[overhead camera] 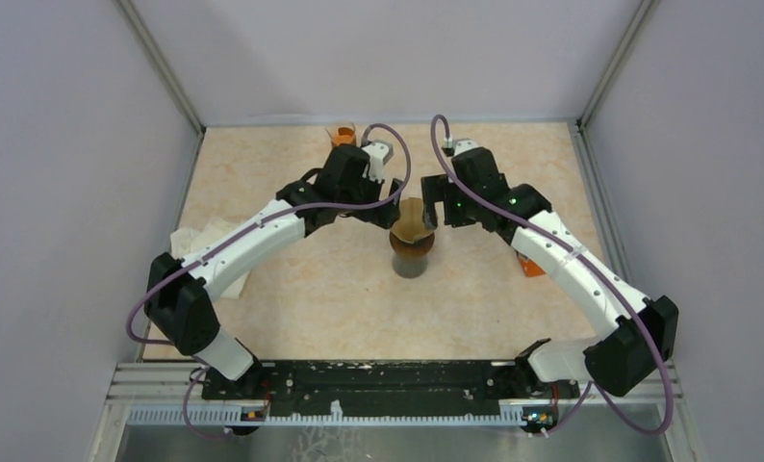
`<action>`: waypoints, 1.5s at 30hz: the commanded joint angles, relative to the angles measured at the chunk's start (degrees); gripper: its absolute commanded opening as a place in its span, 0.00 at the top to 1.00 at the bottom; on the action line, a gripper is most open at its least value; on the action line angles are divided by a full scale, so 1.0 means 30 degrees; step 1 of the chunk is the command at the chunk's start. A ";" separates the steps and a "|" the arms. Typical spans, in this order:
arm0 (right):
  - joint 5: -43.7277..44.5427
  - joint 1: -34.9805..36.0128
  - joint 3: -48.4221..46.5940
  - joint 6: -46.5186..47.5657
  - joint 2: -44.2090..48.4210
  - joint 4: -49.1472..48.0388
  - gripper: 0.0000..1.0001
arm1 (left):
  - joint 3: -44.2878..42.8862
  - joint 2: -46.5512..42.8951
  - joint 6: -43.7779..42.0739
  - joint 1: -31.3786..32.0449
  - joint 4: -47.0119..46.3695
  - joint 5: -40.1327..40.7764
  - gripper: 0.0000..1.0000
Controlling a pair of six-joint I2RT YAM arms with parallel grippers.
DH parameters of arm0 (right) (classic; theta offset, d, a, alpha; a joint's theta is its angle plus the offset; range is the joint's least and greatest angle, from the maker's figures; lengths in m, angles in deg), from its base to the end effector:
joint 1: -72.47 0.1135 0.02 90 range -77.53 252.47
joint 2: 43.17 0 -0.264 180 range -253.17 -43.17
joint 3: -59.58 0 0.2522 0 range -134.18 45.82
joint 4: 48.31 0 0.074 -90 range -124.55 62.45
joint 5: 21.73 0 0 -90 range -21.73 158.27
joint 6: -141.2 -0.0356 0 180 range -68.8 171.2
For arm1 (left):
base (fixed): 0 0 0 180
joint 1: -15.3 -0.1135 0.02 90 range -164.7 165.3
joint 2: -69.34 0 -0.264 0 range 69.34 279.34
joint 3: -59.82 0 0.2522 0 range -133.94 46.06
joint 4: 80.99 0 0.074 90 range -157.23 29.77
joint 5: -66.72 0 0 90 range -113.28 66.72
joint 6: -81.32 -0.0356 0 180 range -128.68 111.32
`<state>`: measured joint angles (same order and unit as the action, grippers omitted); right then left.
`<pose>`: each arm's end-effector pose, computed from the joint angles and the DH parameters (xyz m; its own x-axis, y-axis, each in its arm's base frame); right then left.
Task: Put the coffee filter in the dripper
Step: Adjust the coffee filter in the coffee dripper.
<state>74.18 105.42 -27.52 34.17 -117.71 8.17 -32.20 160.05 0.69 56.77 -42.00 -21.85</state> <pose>0.2324 0.1463 0.3469 -0.6968 -0.1045 -0.7096 -0.2873 0.9472 0.1427 0.2719 -0.2392 0.3163 -0.5573 0.2753 -0.7834 0.5640 0.8179 -0.1138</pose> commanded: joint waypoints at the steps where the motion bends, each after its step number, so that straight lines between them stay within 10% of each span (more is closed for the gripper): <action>1: -0.0702 -0.0697 0.0321 -0.0375 0.0751 -0.1473 0.08 | -0.0934 0.0261 -0.0247 -0.0026 0.0624 -0.0184 0.03; 45: -0.2109 -0.1226 0.1391 0.0020 0.2228 -0.3074 0.08 | -0.0383 -0.1829 0.0641 -0.1274 -0.0401 -0.3857 0.01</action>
<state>68.02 102.42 -23.07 33.49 -114.26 1.81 -33.73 158.15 1.17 54.83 -40.68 -30.46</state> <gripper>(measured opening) 0.917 0.992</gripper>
